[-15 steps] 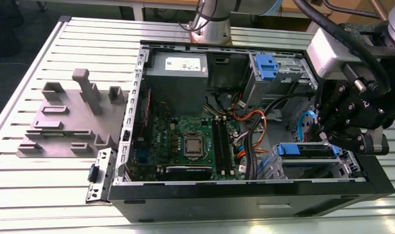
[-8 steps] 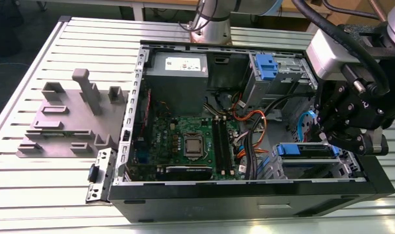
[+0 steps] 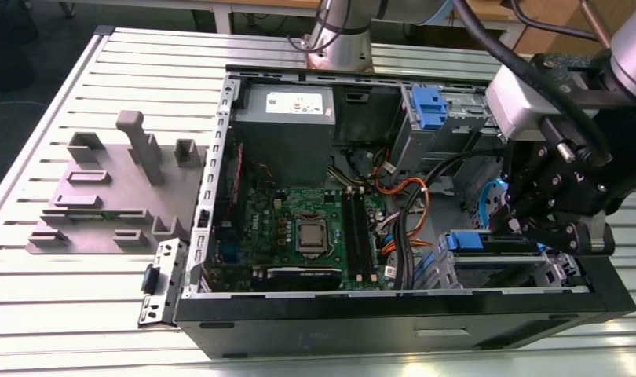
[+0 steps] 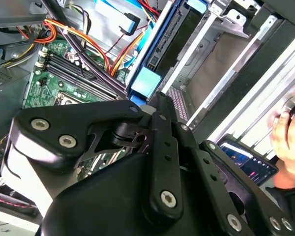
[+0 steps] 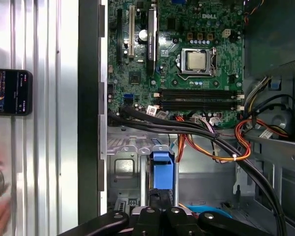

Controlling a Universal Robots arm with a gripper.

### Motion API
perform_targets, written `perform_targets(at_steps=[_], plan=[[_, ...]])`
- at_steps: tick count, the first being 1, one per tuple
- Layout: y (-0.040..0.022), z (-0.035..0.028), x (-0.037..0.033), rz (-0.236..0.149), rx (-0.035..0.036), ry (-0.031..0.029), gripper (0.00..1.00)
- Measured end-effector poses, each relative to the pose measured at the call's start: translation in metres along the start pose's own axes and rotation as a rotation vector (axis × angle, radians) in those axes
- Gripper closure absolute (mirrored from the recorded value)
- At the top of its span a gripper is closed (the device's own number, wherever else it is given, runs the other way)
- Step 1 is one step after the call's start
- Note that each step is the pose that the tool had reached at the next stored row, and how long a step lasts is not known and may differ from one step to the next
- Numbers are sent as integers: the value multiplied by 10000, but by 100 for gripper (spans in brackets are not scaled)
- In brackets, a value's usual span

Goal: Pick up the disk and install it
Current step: 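Insert the disk into the insertion slot, then insert the first disk wire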

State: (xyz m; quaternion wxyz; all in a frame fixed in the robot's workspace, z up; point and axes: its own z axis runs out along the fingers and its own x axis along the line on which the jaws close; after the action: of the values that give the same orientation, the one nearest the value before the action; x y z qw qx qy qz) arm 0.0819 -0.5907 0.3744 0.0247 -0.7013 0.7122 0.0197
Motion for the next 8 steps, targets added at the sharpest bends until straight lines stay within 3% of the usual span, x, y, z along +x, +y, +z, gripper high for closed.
perform_targets(at_steps=[2,8], plan=[[0,29,2,0,0,0,89],[0,30,2,-2,38,1,89]])
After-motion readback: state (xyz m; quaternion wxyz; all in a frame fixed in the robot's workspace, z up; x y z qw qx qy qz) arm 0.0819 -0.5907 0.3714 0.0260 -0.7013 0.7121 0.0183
